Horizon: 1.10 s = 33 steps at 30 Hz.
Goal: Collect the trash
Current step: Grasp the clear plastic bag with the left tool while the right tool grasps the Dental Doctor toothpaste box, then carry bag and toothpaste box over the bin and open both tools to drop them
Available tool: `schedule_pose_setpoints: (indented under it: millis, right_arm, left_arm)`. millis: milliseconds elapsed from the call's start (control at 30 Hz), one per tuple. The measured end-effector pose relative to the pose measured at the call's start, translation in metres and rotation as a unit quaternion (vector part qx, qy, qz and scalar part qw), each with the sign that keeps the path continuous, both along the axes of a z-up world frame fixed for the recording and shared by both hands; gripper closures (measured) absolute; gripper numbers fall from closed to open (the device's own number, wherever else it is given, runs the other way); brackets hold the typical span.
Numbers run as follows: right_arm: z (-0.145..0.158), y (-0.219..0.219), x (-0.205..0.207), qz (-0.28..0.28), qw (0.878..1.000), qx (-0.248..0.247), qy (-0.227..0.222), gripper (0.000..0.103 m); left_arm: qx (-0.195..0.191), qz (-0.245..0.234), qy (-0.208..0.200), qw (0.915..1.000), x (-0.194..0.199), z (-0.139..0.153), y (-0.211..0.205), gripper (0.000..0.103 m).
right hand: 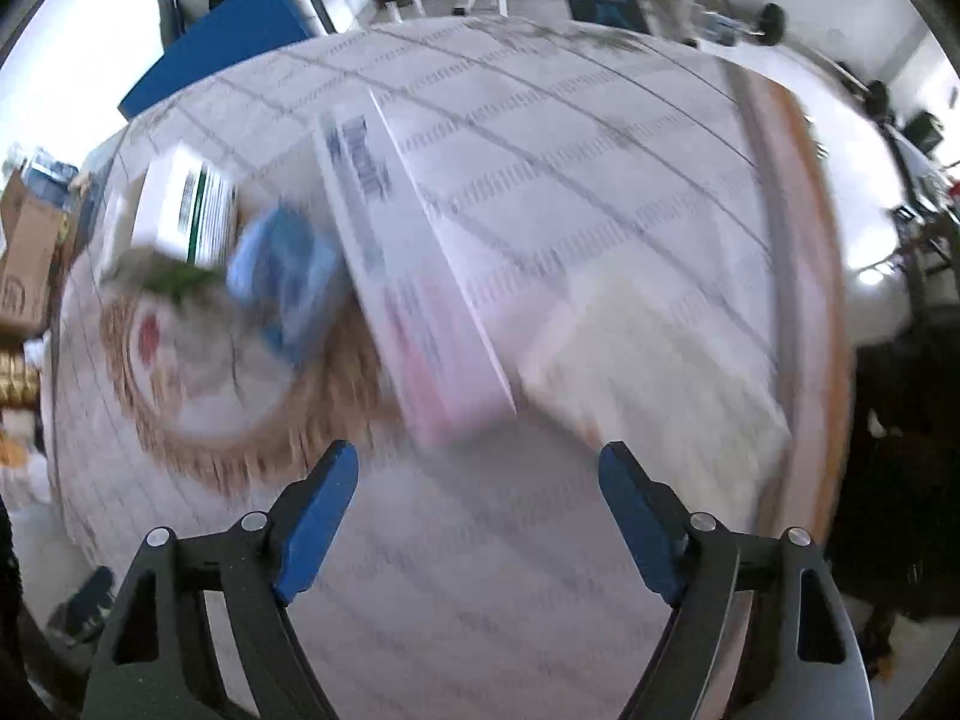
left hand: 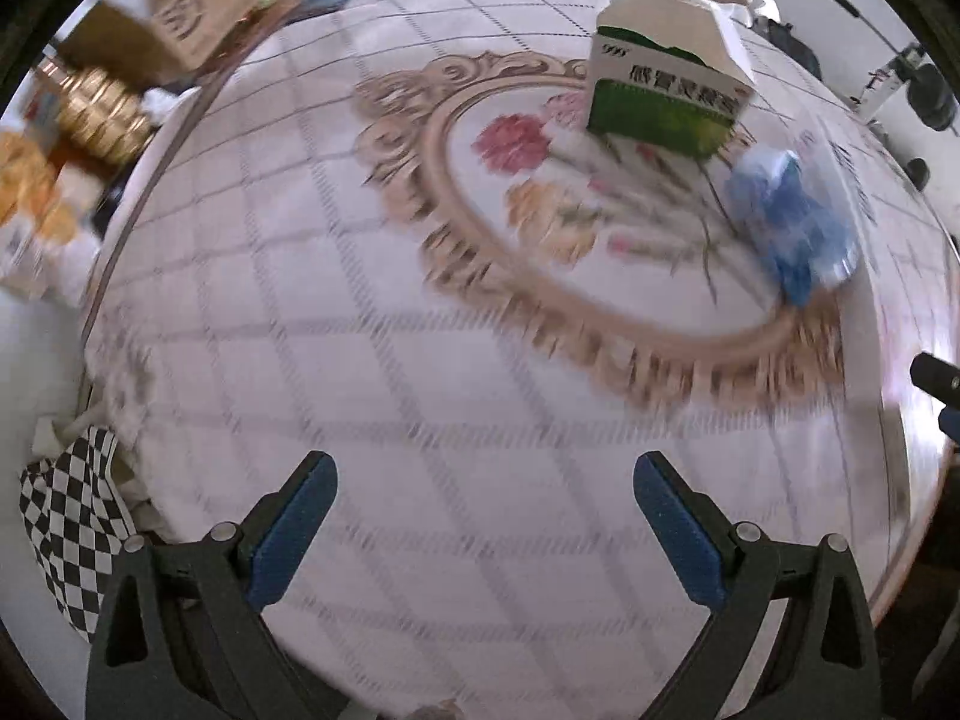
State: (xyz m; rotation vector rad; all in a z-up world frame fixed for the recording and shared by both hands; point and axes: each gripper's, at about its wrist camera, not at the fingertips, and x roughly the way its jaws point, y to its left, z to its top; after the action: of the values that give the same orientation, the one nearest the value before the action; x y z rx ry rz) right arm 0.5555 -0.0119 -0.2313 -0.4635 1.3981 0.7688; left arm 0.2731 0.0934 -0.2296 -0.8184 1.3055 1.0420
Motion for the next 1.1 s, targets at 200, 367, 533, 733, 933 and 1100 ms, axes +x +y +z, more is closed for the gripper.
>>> schedule_pose_setpoints:
  millis: [200, 367, 533, 733, 933, 1100]
  right_arm:
    - [-0.034, 0.058, 0.024, 0.053, 0.998, -0.027, 0.031, 0.050]
    - [-0.016, 0.054, 0.062, 0.012, 1.000, -0.011, 0.026, 0.050]
    - [-0.024, 0.055, 0.110, -0.024, 0.999, -0.033, 0.016, 0.050]
    - [-0.035, 0.069, 0.135, -0.031, 0.998, -0.046, 0.029, 0.050]
    - [-0.056, 0.084, 0.137, -0.017, 0.998, -0.066, 0.017, 0.048]
    - [-0.053, 0.089, 0.125, 0.000, 0.998, -0.058, -0.012, 0.053]
  left_arm:
    - [-0.022, 0.026, 0.006, 0.9994, 0.033, -0.021, 0.037, 0.002]
    - [-0.039, 0.021, -0.035, 0.9984, 0.058, -0.012, 0.035, 0.002]
    - [-0.098, 0.048, -0.101, 0.9888, 0.096, -0.017, 0.041, 0.003]
    - [-0.137, 0.112, -0.125, 0.9763, 0.117, -0.041, 0.057, 0.010]
    - [-0.099, 0.116, -0.118, 0.9812, 0.119, -0.030, 0.064, 0.060]
    - [-0.066, 0.069, -0.099, 0.9905, 0.106, -0.020, 0.052, 0.089]
